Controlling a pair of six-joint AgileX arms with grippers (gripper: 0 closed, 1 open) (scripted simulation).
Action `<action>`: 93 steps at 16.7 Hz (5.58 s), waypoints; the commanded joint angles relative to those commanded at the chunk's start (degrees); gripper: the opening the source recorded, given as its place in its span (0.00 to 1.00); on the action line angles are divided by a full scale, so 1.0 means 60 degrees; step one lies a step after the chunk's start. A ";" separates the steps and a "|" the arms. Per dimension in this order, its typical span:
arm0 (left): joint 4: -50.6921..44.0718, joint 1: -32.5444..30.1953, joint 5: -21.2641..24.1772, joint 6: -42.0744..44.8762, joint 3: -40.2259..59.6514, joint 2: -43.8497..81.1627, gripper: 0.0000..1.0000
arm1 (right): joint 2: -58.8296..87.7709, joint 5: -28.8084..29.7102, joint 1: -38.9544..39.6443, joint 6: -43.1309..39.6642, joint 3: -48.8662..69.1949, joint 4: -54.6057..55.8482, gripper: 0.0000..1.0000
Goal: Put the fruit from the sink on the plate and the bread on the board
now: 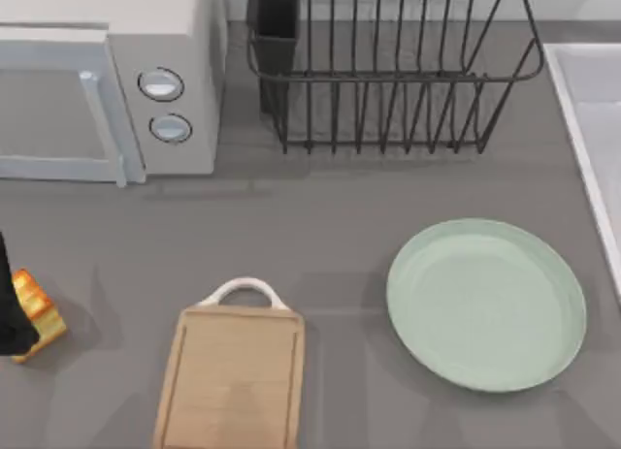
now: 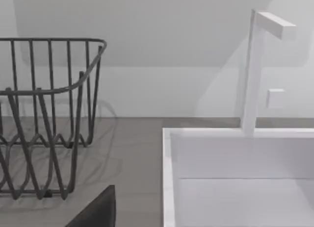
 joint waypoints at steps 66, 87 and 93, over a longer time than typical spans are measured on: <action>0.0000 0.0000 0.0000 0.0000 0.0000 0.0000 1.00 | 2.1344 0.0034 -0.2984 -0.2832 1.6119 -0.9840 1.00; 0.0000 0.0000 0.0000 0.0000 0.0000 0.0000 1.00 | 2.3551 0.0057 -0.3020 -0.2806 1.4616 -0.6064 0.40; 0.0000 0.0000 0.0000 0.0000 0.0000 0.0000 1.00 | 2.3551 0.0057 -0.3020 -0.2806 1.4616 -0.6064 0.00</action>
